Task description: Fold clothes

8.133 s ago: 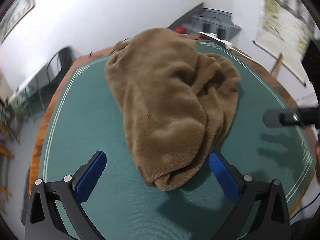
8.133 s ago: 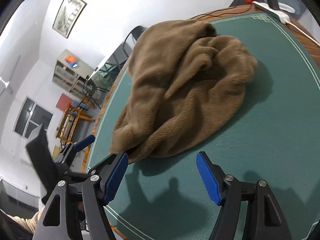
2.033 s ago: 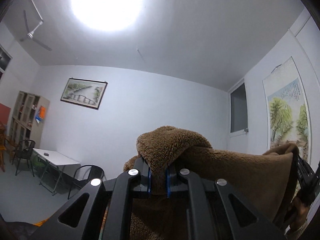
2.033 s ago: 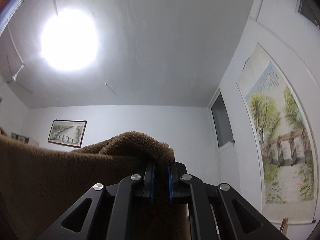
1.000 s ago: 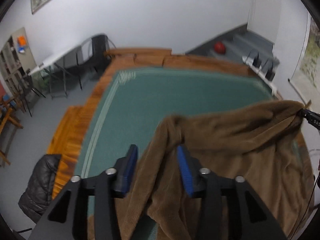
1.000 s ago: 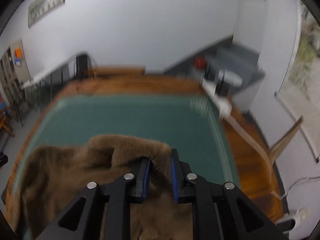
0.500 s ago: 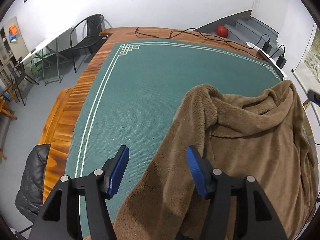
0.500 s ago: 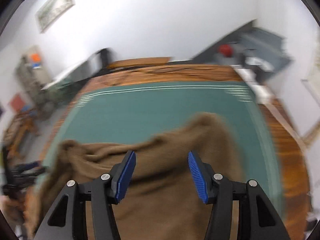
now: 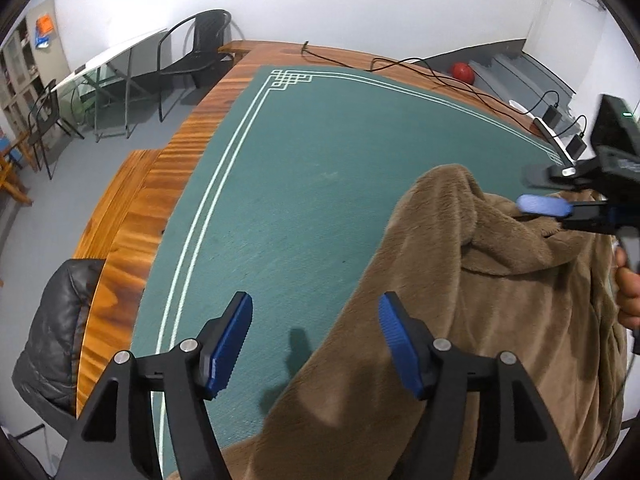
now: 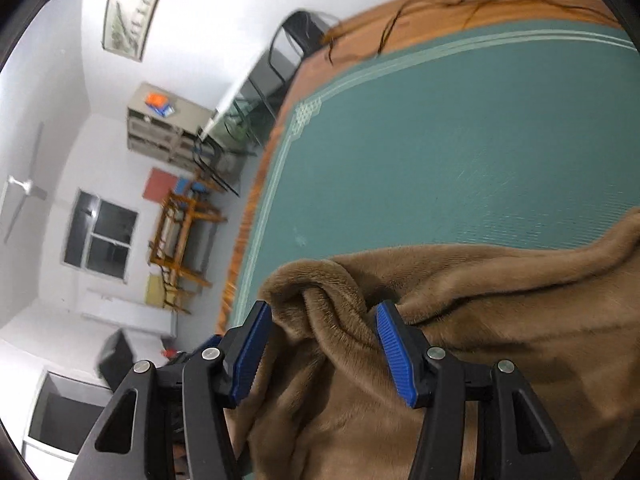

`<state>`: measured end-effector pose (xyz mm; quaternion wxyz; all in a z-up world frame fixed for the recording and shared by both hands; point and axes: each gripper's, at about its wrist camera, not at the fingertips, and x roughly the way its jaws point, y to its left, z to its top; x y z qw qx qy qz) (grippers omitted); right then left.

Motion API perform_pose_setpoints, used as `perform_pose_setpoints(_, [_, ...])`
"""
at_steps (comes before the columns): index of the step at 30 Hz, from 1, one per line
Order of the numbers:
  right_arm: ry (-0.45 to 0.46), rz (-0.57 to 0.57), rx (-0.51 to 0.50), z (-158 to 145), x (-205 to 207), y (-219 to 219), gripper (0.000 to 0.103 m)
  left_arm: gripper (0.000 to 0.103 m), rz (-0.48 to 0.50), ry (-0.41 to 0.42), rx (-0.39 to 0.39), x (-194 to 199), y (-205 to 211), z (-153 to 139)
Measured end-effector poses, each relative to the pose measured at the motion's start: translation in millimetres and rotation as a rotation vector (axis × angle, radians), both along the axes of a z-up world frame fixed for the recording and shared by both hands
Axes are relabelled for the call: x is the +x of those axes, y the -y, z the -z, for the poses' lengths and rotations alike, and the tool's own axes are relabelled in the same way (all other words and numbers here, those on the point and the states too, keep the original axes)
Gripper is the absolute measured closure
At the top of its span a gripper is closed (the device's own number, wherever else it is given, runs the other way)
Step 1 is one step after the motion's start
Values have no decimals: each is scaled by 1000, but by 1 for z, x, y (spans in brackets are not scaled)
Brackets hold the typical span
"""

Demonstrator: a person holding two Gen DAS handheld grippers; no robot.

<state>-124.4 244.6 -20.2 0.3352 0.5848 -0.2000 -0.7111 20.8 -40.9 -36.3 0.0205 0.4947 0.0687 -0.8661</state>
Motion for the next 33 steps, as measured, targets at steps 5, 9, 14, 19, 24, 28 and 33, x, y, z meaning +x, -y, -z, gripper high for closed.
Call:
perform_pose_setpoints(5, [184,39,-12,34,-7,13,46,33,1,-2,2,28,17,-3])
perform_pose_setpoints(9, [172,46,68,34,-7,18,46,33,55,-11,14,52,20,-10])
perform_pose_setpoints(14, [122,125,251,32,-15,12,45,23,138,-25,49,60,4,-12])
perform_pose_setpoints(19, [228,83,149,55,-27,28,44,23,199,24,-36,52,-21,12])
perform_pose_setpoints(24, [189,82,36,53,-47,38,41,23,132,71,-141,44,-17,31])
perform_pose_setpoints(28, [2,127,-99,10,-77,37,41,23,14,76,-165,35,9,29])
perform_pose_setpoints(33, [-151,123,-102,-35,-97,36,41,23,-92,37,-264,22,31,20])
